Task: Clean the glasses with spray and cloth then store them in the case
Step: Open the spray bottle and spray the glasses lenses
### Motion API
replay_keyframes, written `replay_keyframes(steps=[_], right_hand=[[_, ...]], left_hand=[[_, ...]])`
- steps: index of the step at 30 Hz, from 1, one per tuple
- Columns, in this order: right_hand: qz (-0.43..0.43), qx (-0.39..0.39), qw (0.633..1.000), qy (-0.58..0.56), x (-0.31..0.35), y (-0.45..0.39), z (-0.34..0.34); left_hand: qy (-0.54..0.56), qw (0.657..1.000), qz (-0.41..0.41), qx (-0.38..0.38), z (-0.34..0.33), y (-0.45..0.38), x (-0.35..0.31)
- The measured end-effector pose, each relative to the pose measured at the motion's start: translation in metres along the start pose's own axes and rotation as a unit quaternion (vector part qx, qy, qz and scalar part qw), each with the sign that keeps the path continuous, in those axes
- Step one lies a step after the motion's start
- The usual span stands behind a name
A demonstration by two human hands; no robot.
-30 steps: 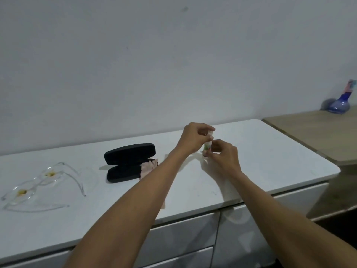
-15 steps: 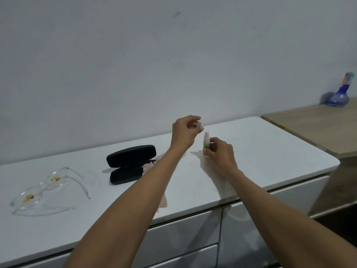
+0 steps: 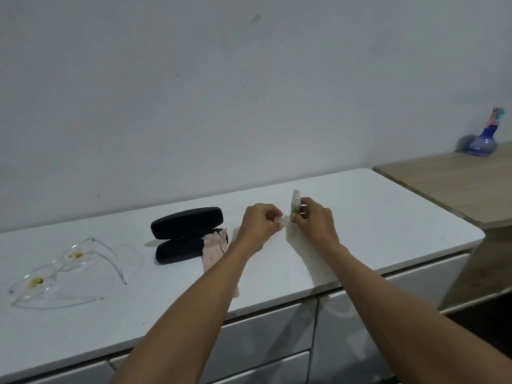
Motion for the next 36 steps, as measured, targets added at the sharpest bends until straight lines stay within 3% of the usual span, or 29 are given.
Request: replay_keyframes(steps=[6,10,15,19,24,30,36], right_hand=[[-0.014,0.006,1.000,-0.004,-0.001,-0.002,-0.004],[-0.006,-0.018,1.000,-0.017,0.016,-0.002,0.002],[0.076,-0.099,0.991,-0.040,0.087,0.009,0.013],[0.147,-0.087,0.983,-0.066,0.159,0.025,-0.007],[0.241,-0.042,0.965,-0.091,0.238,0.062,-0.055],[0.301,0.048,0.947,-0.103,0.291,0.115,-0.129],[0.325,0.099,0.934,-0.109,0.311,0.149,-0.180]], left_hand=[[-0.011,0.999,-0.013,0.032,0.001,0.010,-0.013],[-0.132,0.984,-0.114,0.044,0.024,0.013,-0.046],[-0.243,0.941,-0.232,-0.034,0.082,0.034,-0.094],[-0.294,0.908,-0.273,-0.123,0.151,0.061,-0.115],[-0.351,0.889,-0.226,-0.191,0.246,0.104,-0.099],[-0.397,0.883,-0.120,-0.219,0.341,0.174,-0.051],[-0.425,0.893,0.031,-0.142,0.390,0.230,0.015]])
Point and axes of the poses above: each hand's wrist, its own y-axis away from the middle knuckle, its own z-axis out of the back of the hand, x = y × z, the point moved 8 cm from there along -y, towards the middle knuckle, and after that the axes turned 6 degrees about -z, right-handed, at the moved point
